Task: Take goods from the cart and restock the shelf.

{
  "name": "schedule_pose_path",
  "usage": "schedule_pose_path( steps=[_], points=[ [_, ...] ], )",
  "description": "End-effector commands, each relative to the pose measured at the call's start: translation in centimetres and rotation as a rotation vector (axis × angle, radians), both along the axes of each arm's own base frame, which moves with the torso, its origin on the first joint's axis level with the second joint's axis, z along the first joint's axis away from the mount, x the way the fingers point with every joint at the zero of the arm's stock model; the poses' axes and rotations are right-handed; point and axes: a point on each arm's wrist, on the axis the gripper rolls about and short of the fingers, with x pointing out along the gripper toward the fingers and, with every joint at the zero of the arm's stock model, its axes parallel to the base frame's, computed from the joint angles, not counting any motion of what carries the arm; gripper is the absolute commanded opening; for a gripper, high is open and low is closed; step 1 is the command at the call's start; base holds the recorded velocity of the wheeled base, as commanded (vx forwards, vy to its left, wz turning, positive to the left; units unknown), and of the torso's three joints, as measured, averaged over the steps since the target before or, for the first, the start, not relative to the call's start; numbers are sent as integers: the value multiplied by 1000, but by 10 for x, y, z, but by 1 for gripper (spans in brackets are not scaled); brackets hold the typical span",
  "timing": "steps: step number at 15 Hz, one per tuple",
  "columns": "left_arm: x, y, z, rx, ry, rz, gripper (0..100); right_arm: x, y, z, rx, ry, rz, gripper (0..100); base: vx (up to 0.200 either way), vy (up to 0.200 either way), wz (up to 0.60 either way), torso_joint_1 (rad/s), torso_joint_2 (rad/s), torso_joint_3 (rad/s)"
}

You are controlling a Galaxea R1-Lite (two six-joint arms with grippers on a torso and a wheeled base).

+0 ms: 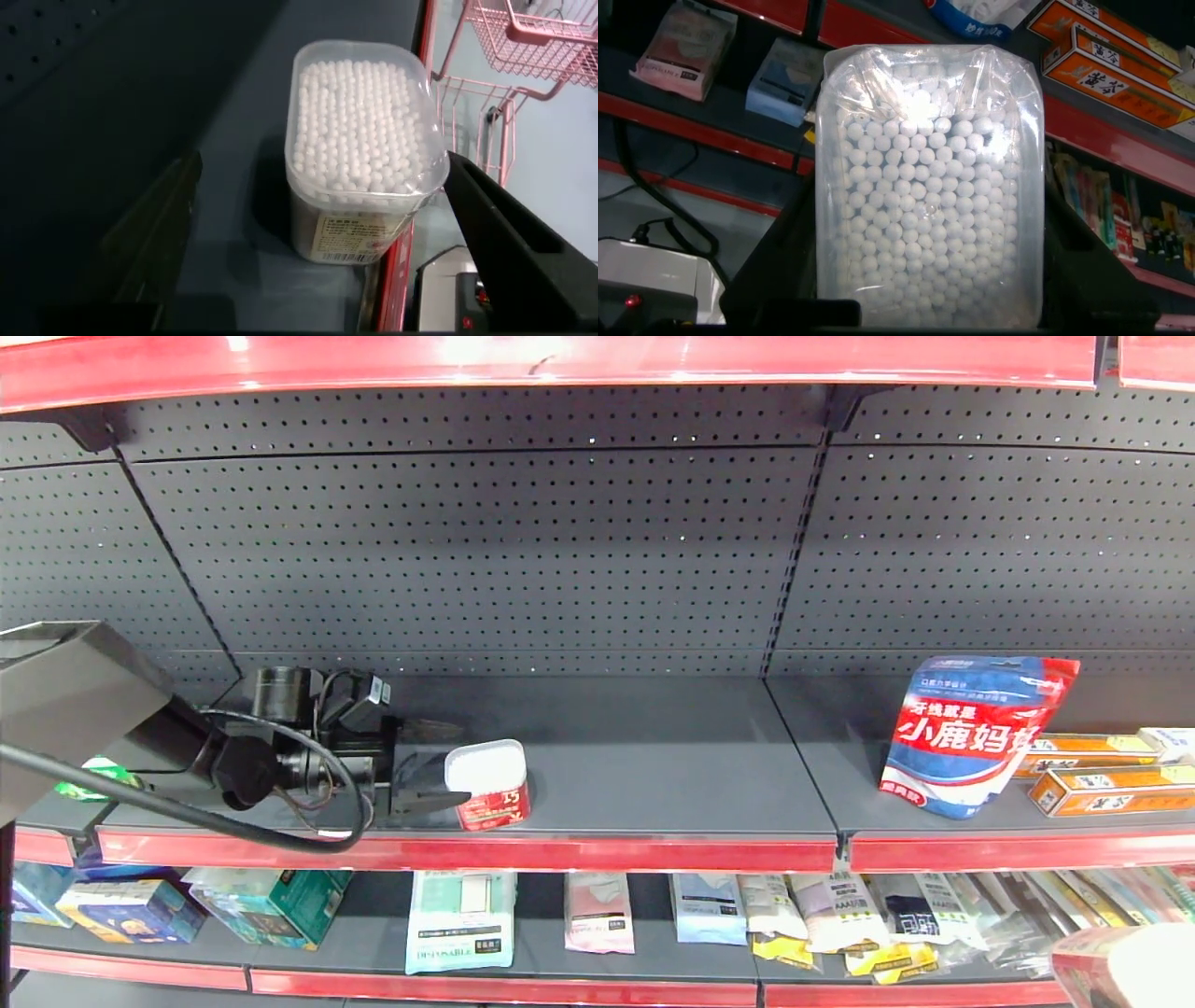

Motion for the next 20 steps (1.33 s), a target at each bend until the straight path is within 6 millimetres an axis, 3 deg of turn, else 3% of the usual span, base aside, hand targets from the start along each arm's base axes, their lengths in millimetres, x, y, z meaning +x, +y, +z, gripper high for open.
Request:
schedule_pose_path(
  steps=[1,9,11,14,15,16,18,20],
  points=[
    [-6,6,25,-5,-42,20,100,0,0,0,0,4,2,0,0,0,0,0,0,0],
    [-29,21,80,18,-134,123,100,0,0,-1,13,5,15,0,0,0,0,0,0,0],
    [-21,30,89,60,-137,262,100,0,1,1,15,0,14,0,0,0,0,0,0,0],
    [-11,36,107,109,-237,611,100,2,1,4,17,-7,16,0,0,0,0,0,0,0],
    [-7,39,117,126,-307,949,100,4,1,11,25,-34,26,0,0,0,0,0,0,0],
    [-7,37,122,111,-325,1054,100,5,2,15,31,-45,35,0,0,0,0,0,0,0],
    [-25,21,146,-41,-264,1217,100,10,3,28,62,-76,39,0,0,0,0,0,0,0],
    [-90,8,165,-113,-114,1196,100,16,5,41,117,-95,76,0,0,0,0,0,0,0]
  ],
)
